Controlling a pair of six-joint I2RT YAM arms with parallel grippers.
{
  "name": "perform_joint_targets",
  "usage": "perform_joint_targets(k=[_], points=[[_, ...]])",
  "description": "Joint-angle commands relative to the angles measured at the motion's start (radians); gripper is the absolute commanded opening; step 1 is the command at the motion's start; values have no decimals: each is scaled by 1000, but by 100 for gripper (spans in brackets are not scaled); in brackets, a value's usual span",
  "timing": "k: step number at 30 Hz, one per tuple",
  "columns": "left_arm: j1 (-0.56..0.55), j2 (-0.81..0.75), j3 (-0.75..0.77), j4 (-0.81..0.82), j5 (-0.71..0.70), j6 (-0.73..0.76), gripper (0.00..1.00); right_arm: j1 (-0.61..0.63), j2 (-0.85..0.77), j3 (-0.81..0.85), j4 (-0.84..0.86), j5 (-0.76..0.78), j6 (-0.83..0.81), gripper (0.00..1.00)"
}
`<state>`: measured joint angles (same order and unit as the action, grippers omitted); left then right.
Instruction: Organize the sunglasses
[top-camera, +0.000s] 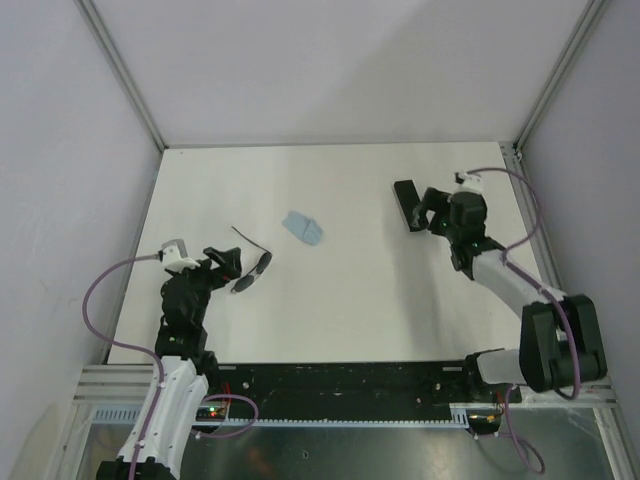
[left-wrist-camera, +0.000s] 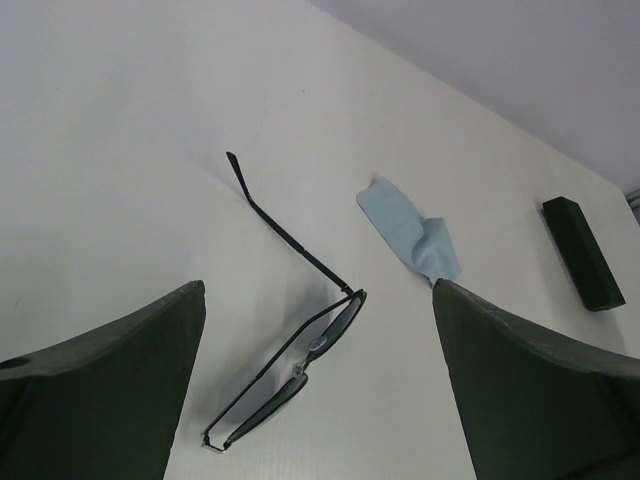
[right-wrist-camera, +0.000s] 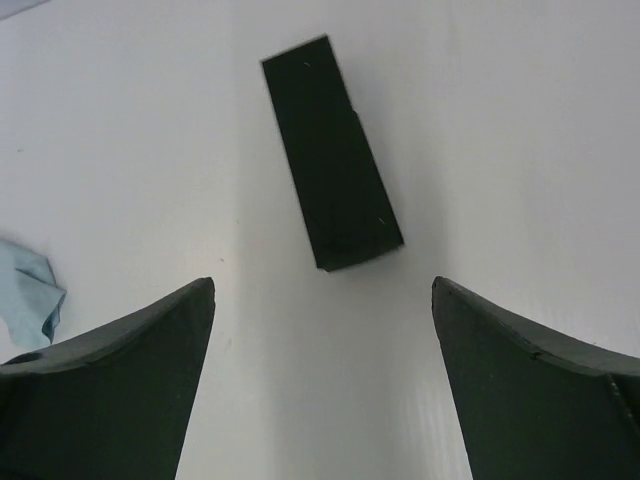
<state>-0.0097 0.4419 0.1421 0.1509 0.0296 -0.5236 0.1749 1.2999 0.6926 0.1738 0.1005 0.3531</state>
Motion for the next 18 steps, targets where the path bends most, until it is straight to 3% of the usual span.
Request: perform_joint_targets(k=[1,11,18], points=[[7,-16,-3,8,11,-9,100,52,151,171,-99,25,-122,95],[7,25,4,15,19,-20,100,103,502,551,-359,115,-200,95],[7,19,1,18,20,-21,100,77,692,748,-508,118,-205,83]])
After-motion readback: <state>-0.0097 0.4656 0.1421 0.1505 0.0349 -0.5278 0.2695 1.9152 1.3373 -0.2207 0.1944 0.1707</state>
